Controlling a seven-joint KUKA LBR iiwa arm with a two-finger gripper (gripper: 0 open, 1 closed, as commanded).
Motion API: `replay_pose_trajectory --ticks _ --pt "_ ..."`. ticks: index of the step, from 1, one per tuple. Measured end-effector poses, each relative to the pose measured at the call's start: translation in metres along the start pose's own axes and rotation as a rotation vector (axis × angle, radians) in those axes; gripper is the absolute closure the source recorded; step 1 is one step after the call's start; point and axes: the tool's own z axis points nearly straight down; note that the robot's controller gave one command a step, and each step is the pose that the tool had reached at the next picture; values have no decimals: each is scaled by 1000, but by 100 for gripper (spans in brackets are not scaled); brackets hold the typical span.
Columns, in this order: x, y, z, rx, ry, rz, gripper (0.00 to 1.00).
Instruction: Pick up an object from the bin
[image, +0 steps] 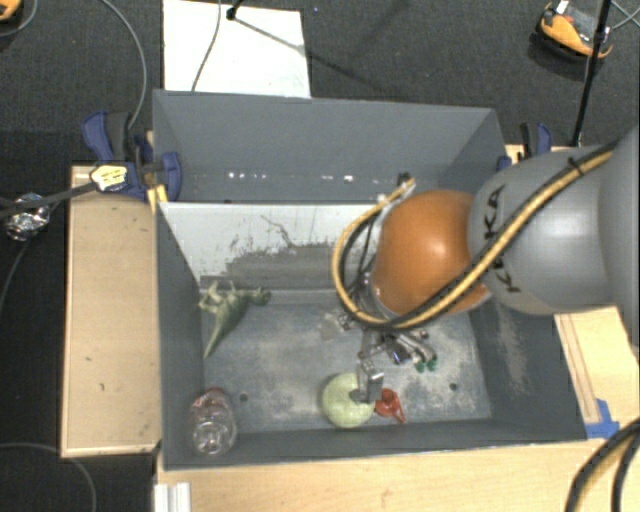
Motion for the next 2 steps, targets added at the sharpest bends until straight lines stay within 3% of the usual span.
replay_pose_trajectory --ticks 1,2 --pt "12 -13 19 2 6 -176 0" --pt "14 -15 36 0 2 -84 0"
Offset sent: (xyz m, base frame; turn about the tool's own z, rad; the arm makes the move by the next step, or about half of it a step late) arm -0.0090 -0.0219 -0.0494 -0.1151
